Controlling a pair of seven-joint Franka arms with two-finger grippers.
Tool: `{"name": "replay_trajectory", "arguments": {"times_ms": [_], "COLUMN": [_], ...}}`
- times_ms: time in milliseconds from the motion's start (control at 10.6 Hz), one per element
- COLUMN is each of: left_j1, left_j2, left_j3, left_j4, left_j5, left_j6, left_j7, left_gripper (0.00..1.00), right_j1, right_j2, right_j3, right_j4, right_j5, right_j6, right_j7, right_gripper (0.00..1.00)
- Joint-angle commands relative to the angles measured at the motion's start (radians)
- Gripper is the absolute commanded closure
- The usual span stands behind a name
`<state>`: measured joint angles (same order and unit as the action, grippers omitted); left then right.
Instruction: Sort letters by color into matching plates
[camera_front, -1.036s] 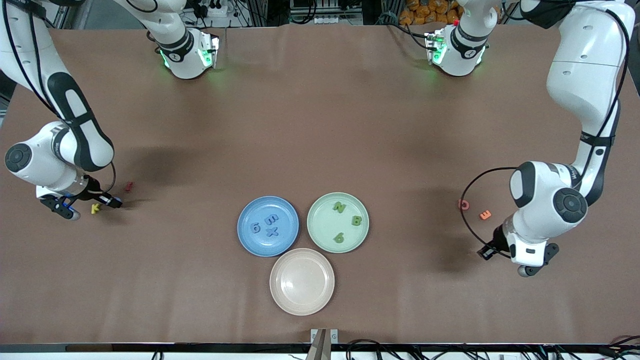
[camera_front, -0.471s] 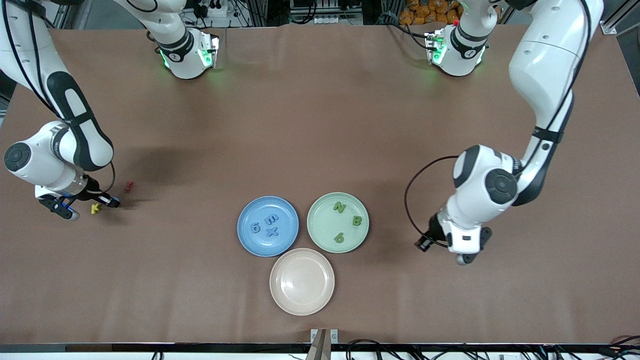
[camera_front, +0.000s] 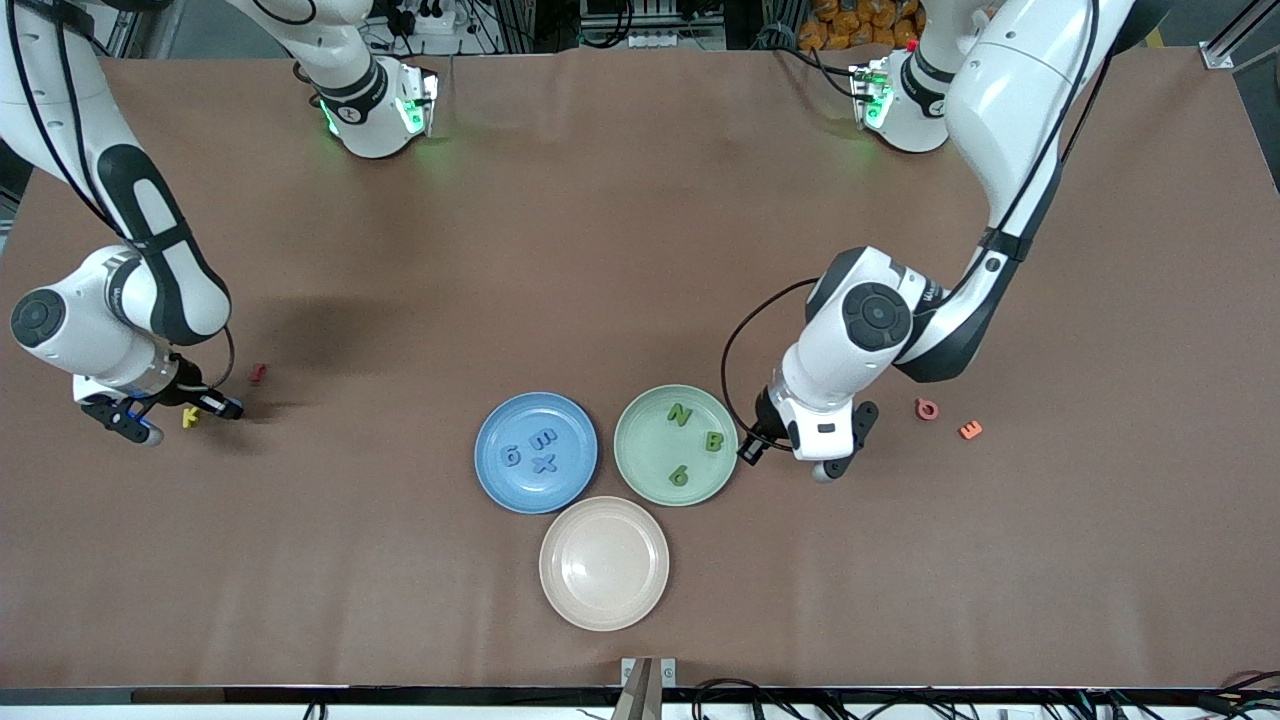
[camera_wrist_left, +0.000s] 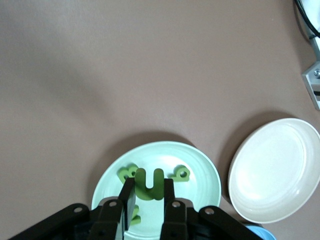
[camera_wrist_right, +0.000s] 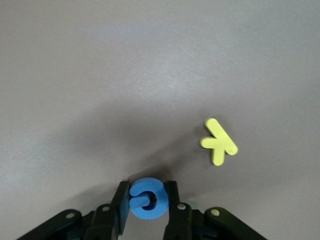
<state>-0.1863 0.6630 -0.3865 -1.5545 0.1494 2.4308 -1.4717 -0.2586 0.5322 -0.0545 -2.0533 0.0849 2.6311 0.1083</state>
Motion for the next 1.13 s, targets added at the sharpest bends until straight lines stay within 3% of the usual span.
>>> {"name": "replay_trajectory", "arguments": {"times_ms": [0, 377, 753, 848, 942, 1036], "left_j1": [-0.025, -0.056, -0.058, -0.059, -0.082, -0.087], "left_j2": [-0.022, -0.089, -0.109, -0.109, -0.108, -0.108], "left_j3": [0.014, -0.012, -0.06, -0.067, -0.066, -0.063], "left_j4": [0.005, 0.007, 0.007, 0.007, 0.005, 0.004], "left_j5": [-0.014, -0.022, -0.022, -0.016, -0.007, -0.004], "left_j6": [-0.007, -0.007, -0.007, -0.009, -0.012, -0.018], "left_j7": [-0.062, -0.183, -0.21, -0.208, -0.207, -0.206], "left_gripper": [1.0, 1.0, 0.97, 0.37, 0.0, 0.0], "right_j1": [0.024, 0.053, 0.079, 0.087, 0.09, 0.091], "right_j2": [0.009, 0.011, 0.011, 0.012, 0.012, 0.012], "right_j3": [0.004, 0.027, 0.103, 0.131, 0.16, 0.197], "right_j4": [0.056, 0.096, 0.157, 0.171, 0.177, 0.189], "right_j5": [0.01, 0.016, 0.019, 0.019, 0.018, 0.016], "right_j6": [-0.048, -0.091, -0.152, -0.161, -0.161, -0.161], "right_j7": [-0.015, -0.001, 0.025, 0.027, 0.022, 0.021], "right_gripper": [0.76, 0.76, 0.76, 0.76, 0.76, 0.76]}}
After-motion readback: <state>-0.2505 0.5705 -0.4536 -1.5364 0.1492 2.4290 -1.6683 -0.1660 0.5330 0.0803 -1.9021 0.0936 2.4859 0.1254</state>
